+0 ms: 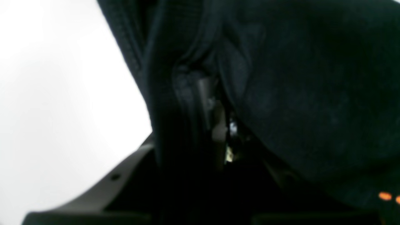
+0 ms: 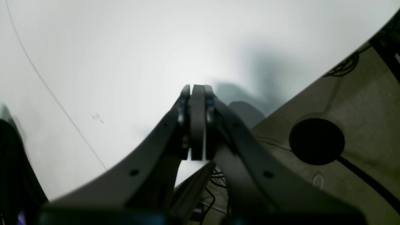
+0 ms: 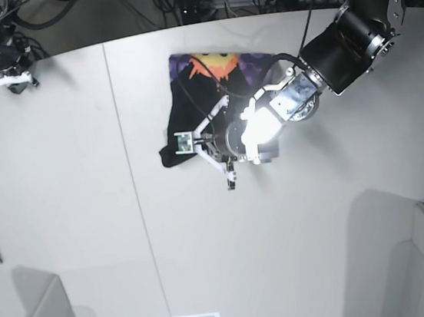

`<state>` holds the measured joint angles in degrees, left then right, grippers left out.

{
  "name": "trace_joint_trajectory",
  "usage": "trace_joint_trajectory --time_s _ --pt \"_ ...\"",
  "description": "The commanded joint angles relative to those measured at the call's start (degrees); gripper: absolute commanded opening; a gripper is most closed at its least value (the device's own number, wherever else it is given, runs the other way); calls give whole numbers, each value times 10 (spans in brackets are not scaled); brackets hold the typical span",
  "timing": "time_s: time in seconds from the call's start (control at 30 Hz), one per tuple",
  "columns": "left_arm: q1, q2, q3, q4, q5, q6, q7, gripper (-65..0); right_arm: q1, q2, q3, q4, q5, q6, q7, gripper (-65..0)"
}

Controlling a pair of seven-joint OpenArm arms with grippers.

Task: Fold the T-shirt properly
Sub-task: 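Lift and rotate the bundle with the left gripper, flipping it over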

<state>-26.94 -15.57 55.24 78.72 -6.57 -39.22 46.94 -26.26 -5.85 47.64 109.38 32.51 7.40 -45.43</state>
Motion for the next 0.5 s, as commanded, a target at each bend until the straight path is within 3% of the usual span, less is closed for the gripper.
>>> trace_joint_trajectory --time_s 0.0,0.17,0.47 --pt "10 6 -5 -25 9 -8 19 -650 0 4 3 9 3 4 10 -650" --pt "6 33 -24 -69 9 -8 18 -650 2 4 3 9 3 4 10 -650" --pt "9 34 -24 -83 7 -8 18 -650 2 8 3 9 4 4 10 -650"
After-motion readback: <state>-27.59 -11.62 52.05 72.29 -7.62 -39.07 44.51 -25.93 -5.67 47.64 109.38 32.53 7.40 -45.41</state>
